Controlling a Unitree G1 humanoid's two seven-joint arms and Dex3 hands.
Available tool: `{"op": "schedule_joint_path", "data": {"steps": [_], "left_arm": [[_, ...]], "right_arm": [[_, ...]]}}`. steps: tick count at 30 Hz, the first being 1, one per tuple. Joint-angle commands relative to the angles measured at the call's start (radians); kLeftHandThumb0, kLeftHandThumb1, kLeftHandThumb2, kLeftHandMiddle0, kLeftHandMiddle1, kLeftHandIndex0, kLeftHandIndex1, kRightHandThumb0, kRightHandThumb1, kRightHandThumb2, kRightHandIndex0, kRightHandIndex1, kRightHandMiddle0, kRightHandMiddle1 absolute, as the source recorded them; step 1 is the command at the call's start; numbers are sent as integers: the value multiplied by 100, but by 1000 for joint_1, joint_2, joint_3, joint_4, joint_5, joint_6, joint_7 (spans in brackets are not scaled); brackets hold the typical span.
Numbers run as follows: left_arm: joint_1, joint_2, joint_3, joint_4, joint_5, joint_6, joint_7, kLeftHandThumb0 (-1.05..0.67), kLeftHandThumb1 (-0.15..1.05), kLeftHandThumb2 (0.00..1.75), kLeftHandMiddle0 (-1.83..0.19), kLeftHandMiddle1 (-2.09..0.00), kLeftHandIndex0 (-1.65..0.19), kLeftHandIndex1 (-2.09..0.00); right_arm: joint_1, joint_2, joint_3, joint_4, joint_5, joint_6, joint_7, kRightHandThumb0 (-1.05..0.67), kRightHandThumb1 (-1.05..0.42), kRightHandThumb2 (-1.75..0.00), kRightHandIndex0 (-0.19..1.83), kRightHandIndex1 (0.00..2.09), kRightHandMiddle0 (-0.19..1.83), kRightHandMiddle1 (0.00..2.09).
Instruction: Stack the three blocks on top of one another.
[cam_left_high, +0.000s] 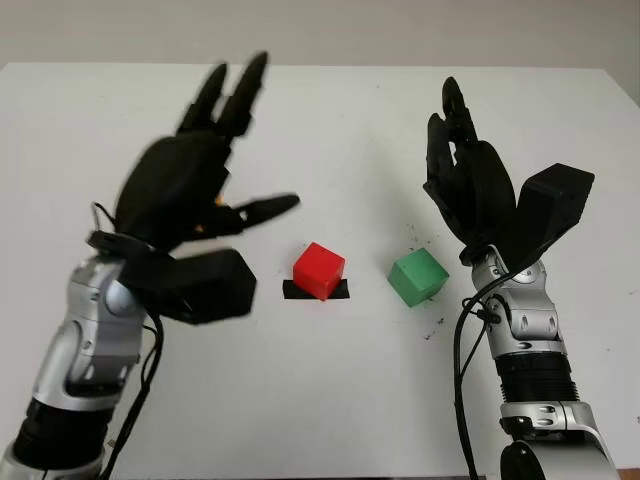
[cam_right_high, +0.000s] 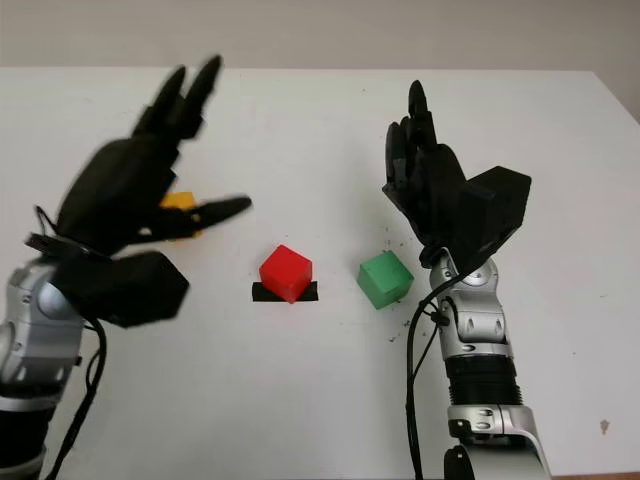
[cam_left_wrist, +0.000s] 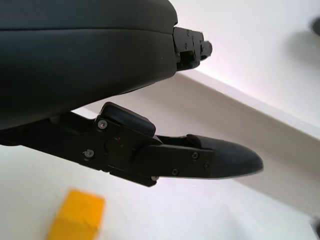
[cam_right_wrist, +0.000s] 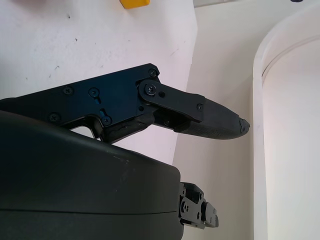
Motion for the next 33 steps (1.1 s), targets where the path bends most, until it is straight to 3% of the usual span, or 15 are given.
{"op": "schedule_joint_path", "data": {"steps": [1,9,14,19,24,33], "left_arm": [[-47,57,35,68,-45,17,-42,-88,105,20,2,-7,-9,-11],[-135,238,36,237,-172,50,-222,-84,100,5,1,-5,-11,-8],[-238,284,-70,457,-117,21,-232,-86,96,5,2,-5,-18,-9],[-306,290,-184,603,-41,-3,-244,-96,99,6,5,-4,-19,-8],[-339,243,-213,733,-94,-94,-251,-90,94,4,10,-4,-20,-7],[-346,211,-258,810,-112,-170,-275,-86,89,4,12,-4,-21,-6]], "right_arm": [[0,-3,-2,-15,-1,-8,1,-68,-105,-71,-19,0,-19,0],[5,-10,-7,-25,0,3,-1,-68,-105,-70,-19,0,-19,0],[3,-18,-5,-26,-2,4,10,-67,-105,-72,-19,0,-19,0],[-3,-16,-5,-16,-3,-8,14,-68,-105,-71,-19,0,-19,0],[-5,-16,-4,-22,-3,1,13,-66,-105,-72,-19,0,-19,0],[-4,-22,-9,-25,-1,6,17,-66,-105,-72,-19,0,-19,0]]}}
